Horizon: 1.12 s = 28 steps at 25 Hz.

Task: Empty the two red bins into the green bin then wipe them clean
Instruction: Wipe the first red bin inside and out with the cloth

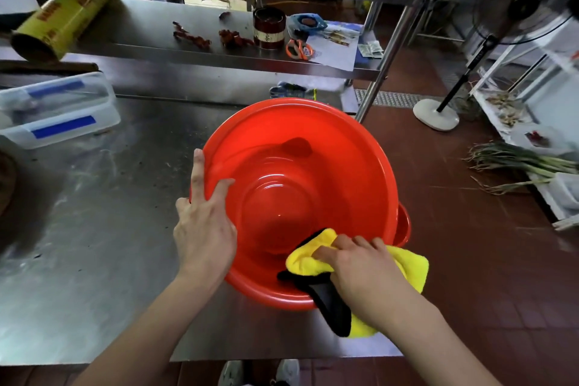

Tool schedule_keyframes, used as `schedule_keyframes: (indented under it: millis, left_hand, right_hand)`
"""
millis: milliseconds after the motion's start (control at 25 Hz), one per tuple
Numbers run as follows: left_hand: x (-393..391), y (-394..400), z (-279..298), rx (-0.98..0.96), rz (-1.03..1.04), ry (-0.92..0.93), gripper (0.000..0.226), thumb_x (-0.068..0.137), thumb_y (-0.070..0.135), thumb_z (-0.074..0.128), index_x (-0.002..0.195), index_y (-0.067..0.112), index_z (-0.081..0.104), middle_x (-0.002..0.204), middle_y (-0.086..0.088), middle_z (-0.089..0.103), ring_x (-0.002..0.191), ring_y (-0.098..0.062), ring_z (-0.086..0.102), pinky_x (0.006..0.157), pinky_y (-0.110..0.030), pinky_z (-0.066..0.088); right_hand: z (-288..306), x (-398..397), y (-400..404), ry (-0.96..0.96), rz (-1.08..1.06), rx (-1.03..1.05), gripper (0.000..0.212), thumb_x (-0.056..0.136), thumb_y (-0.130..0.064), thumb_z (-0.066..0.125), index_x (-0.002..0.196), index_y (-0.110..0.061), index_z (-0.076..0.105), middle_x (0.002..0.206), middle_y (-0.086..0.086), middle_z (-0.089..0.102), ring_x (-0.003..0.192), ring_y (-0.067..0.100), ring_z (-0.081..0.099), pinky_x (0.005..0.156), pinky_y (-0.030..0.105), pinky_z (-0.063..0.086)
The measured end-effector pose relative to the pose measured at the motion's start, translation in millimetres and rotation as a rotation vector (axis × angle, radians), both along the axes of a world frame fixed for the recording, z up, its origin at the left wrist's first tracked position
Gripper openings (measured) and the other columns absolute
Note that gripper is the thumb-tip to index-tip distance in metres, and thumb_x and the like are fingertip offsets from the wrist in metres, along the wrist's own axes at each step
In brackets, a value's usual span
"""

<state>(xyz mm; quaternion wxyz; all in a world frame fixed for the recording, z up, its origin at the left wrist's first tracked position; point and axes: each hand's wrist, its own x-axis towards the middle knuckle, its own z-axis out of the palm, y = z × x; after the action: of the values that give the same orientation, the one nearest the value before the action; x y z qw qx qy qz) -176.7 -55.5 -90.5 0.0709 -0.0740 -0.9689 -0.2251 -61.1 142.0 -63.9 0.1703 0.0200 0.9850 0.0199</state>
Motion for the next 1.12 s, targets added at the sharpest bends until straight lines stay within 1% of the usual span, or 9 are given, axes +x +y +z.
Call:
schedule_keyframes:
  millis: [80, 240, 320, 440, 520, 760, 920, 1040, 1120]
  left_hand:
    - [-2.7, 1.8, 1.5, 0.012, -0.001, -0.011, 0.064, 0.084, -0.009, 0.055, 0.132, 0.033, 0.057, 0.169, 0.011, -0.01, 0.101, -0.038, 0.049, 0.064, -0.044, 0.049]
    - [-4.1, 6.2, 2.5, 0.016, -0.015, -0.027, 0.063, 0.083, -0.01, 0.054, 0.128, 0.034, 0.058, 0.169, 0.01, -0.009, 0.101, -0.038, 0.05, 0.064, -0.043, 0.047]
    - [-8.1, 7.8, 3.4, 0.026, 0.002, -0.045, 0.065, 0.082, -0.01, 0.053, 0.129, 0.034, 0.058, 0.169, 0.01, -0.008, 0.102, -0.037, 0.049, 0.065, -0.041, 0.044]
    - [-16.1, 9.5, 4.4, 0.04, 0.036, -0.071, 0.065, 0.082, -0.011, 0.053, 0.128, 0.033, 0.059, 0.17, 0.008, -0.004, 0.105, -0.039, 0.049, 0.067, -0.042, 0.043]
    - [-22.0, 9.2, 4.3, 0.051, 0.052, -0.089, 0.065, 0.081, -0.012, 0.052, 0.127, 0.033, 0.06, 0.17, 0.007, -0.001, 0.107, -0.041, 0.049, 0.069, -0.043, 0.045]
    - [-35.9, 4.6, 1.7, 0.133, 0.016, -0.112, 0.046, 0.088, -0.001, 0.053, 0.119, 0.031, 0.064, 0.169, 0.004, 0.006, 0.117, -0.046, 0.048, 0.086, -0.051, 0.048]
    - [-43.5, -5.0, -7.2, 0.299, 0.017, -0.132, 0.031, 0.088, 0.007, 0.062, 0.11, 0.027, 0.069, 0.168, -0.005, 0.015, 0.133, -0.045, 0.043, 0.106, -0.045, 0.039]
    - [-38.9, -17.3, -13.5, 0.347, -0.082, -0.116, 0.026, 0.089, 0.01, 0.068, 0.106, 0.029, 0.07, 0.165, -0.008, 0.019, 0.144, -0.038, 0.033, 0.112, -0.039, 0.03]
    - [-30.1, -24.0, -18.4, 0.286, -0.154, -0.104, 0.019, 0.092, 0.024, 0.07, 0.11, 0.03, 0.069, 0.165, -0.008, 0.02, 0.143, -0.041, 0.033, 0.113, -0.044, 0.03]
  right_hand:
    - [-16.2, -1.2, 12.3, 0.158, -0.045, 0.09, 0.032, 0.081, -0.02, 0.059, 0.105, -0.04, 0.069, 0.091, -0.001, 0.065, 0.086, 0.03, 0.065, 0.073, 0.042, 0.043]
    - [-27.8, -17.0, 38.5, 0.409, -0.148, 0.164, 0.028, 0.081, -0.023, 0.053, 0.097, -0.033, 0.073, 0.083, -0.002, 0.063, 0.076, 0.026, 0.063, 0.071, 0.038, 0.046]
    - [-33.0, -23.9, 50.3, 0.548, -0.175, 0.154, 0.039, 0.083, -0.021, 0.042, 0.105, -0.029, 0.073, 0.095, 0.002, 0.066, 0.085, 0.03, 0.065, 0.076, 0.04, 0.049]
    - [-35.4, -33.5, 57.6, 0.643, -0.281, -0.013, 0.048, 0.086, -0.005, 0.057, 0.126, -0.029, 0.065, 0.125, 0.006, 0.064, 0.113, 0.034, 0.061, 0.088, 0.047, 0.048]
    - [-33.6, -40.7, 55.9, 0.678, -0.349, -0.124, 0.055, 0.086, -0.002, 0.063, 0.134, -0.03, 0.061, 0.133, 0.006, 0.06, 0.12, 0.034, 0.056, 0.088, 0.049, 0.047]
    - [-35.9, -53.6, 60.0, 0.774, -0.427, -0.344, 0.055, 0.093, -0.003, 0.055, 0.14, -0.031, 0.055, 0.139, 0.005, 0.054, 0.122, 0.032, 0.051, 0.092, 0.051, 0.049]
    - [-35.0, -62.7, 58.2, 0.899, -0.511, -0.482, 0.058, 0.092, 0.001, 0.052, 0.142, -0.029, 0.053, 0.136, 0.004, 0.052, 0.113, 0.029, 0.051, 0.093, 0.048, 0.049]
    - [-32.7, -71.2, 57.4, 0.904, -0.549, -0.502, 0.058, 0.092, 0.0, 0.05, 0.143, -0.028, 0.051, 0.135, 0.005, 0.05, 0.114, 0.029, 0.049, 0.092, 0.05, 0.048]
    - [-32.5, -75.8, 56.5, 0.883, -0.536, -0.475, 0.057, 0.094, -0.002, 0.049, 0.144, -0.028, 0.05, 0.135, 0.006, 0.05, 0.115, 0.03, 0.049, 0.092, 0.052, 0.048]
